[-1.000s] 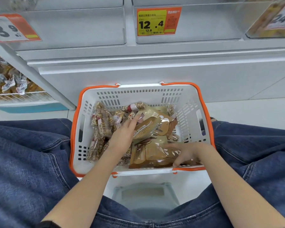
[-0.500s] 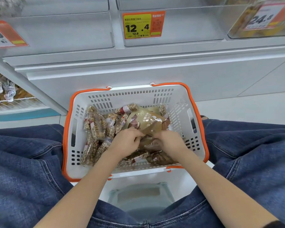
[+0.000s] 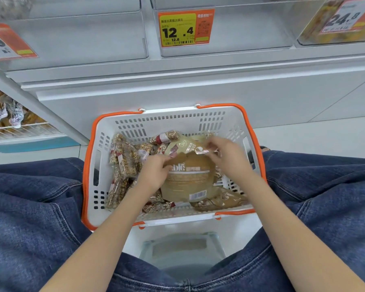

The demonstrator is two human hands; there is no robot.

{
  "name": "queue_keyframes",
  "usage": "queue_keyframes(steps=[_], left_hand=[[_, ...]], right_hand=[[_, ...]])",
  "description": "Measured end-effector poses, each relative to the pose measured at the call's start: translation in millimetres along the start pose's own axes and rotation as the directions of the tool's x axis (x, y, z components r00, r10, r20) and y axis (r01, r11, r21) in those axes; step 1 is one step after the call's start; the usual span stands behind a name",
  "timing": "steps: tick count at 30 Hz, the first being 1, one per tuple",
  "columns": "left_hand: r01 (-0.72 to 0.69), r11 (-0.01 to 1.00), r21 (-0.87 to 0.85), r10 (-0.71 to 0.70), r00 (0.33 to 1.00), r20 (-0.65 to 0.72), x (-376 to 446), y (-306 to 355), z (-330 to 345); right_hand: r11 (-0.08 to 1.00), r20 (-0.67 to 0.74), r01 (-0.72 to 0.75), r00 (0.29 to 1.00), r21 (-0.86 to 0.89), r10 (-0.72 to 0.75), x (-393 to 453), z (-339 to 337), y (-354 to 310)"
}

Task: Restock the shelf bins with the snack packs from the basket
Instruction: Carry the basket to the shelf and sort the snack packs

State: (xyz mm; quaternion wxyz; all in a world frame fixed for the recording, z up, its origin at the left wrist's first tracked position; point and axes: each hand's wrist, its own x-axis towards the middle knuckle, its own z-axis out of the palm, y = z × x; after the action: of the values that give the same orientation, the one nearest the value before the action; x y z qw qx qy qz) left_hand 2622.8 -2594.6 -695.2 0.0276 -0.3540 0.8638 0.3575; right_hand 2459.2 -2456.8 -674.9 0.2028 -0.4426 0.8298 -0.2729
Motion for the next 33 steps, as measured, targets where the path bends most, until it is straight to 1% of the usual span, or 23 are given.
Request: queue_keyframes(steps=[1,2,3,4,5,6,7,8,9,11,12,14,17,19,20,22,24,27,28,30,31,33], left_hand=[[0.026,1.0,-0.01,-0.027,0.998,-0.062,2,-4,-4],[0.045,0.999,-0.017,-0.046,0.992,-0.116,4,-8,-8],[0.058,0.998,-0.022,-0.061,0.985,-0.16,7,-12,-11],[0.068,0.997,-0.027,-0.072,0.978,-0.197,10,-15,-14],[0.078,0.996,-0.035,-0.083,0.972,-0.221,12,-19,-16],[0.082,0.996,-0.038,-0.089,0.968,-0.235,14,-21,-18],[0.086,0.996,-0.035,-0.092,0.968,-0.235,16,-23,-18],[0.084,0.996,-0.025,-0.087,0.969,-0.232,16,-23,-18],[0.079,0.997,-0.015,-0.08,0.971,-0.223,16,-23,-17],[0.055,0.998,-0.001,-0.054,0.976,-0.209,13,-21,-14],[0.041,0.999,0.005,-0.039,0.979,-0.201,12,-20,-12],[0.015,1.0,0.008,-0.013,0.983,-0.185,10,-18,-9],[0.02,1.0,-0.004,-0.02,0.988,-0.155,9,-15,-8],[0.032,0.999,-0.014,-0.033,0.989,-0.145,7,-15,-9],[0.034,0.999,-0.022,-0.036,0.989,-0.144,7,-16,-9],[0.041,0.998,-0.048,-0.048,0.988,-0.144,5,-19,-10],[0.048,0.996,-0.08,-0.059,0.987,-0.147,5,-21,-11],[0.048,0.995,-0.092,-0.06,0.988,-0.143,6,-22,-11],[0.049,0.994,-0.097,-0.062,0.988,-0.144,6,-21,-10],[0.062,0.992,-0.113,-0.079,0.984,-0.157,6,-20,-9],[0.073,0.991,-0.113,-0.092,0.981,-0.174,5,-19,-8],[0.065,0.995,-0.075,-0.079,0.975,-0.208,3,-16,-6]], right_hand=[[0.999,-0.019,-0.044,0.999,-0.029,0.044,2,-9,8],[0.992,0.019,-0.095,0.995,-0.077,0.097,3,-19,16],[0.978,0.132,-0.157,0.976,-0.14,0.176,2,-23,25],[0.958,0.302,-0.188,0.92,-0.218,0.249,-2,-23,33],[0.937,0.491,-0.185,0.812,-0.296,0.316,-9,-17,41],[0.92,0.644,-0.16,0.671,-0.359,0.367,-18,-9,47],[0.912,0.735,-0.126,0.555,-0.389,0.39,-25,-1,51],[0.914,0.779,-0.116,0.488,-0.39,0.394,-30,6,57],[0.917,0.797,-0.141,0.458,-0.373,0.394,-31,10,60],[0.921,0.802,-0.216,0.454,-0.324,0.389,-31,11,66],[0.92,0.804,-0.219,0.449,-0.326,0.391,-30,11,68],[0.9,0.782,-0.196,0.445,-0.39,0.436,-32,13,74],[0.862,0.729,-0.255,0.46,-0.438,0.507,-33,20,77],[0.853,0.733,-0.225,0.439,-0.47,0.52,-33,21,80],[0.864,0.746,-0.204,0.44,-0.46,0.501,-34,20,81],[0.896,0.767,-0.21,0.463,-0.391,0.444,-35,17,78],[0.914,0.748,-0.206,0.525,-0.349,0.405,-38,16,76],[0.93,0.718,-0.141,0.599,-0.34,0.354,-42,17,73],[0.934,0.713,-0.097,0.621,-0.343,0.326,-43,18,70],[0.927,0.71,0.067,0.664,-0.37,0.235,-43,21,62],[0.908,0.717,0.16,0.671,-0.386,0.187,-41,22,56],[0.854,0.74,0.309,0.661,-0.418,0.123,-40,23,46]])
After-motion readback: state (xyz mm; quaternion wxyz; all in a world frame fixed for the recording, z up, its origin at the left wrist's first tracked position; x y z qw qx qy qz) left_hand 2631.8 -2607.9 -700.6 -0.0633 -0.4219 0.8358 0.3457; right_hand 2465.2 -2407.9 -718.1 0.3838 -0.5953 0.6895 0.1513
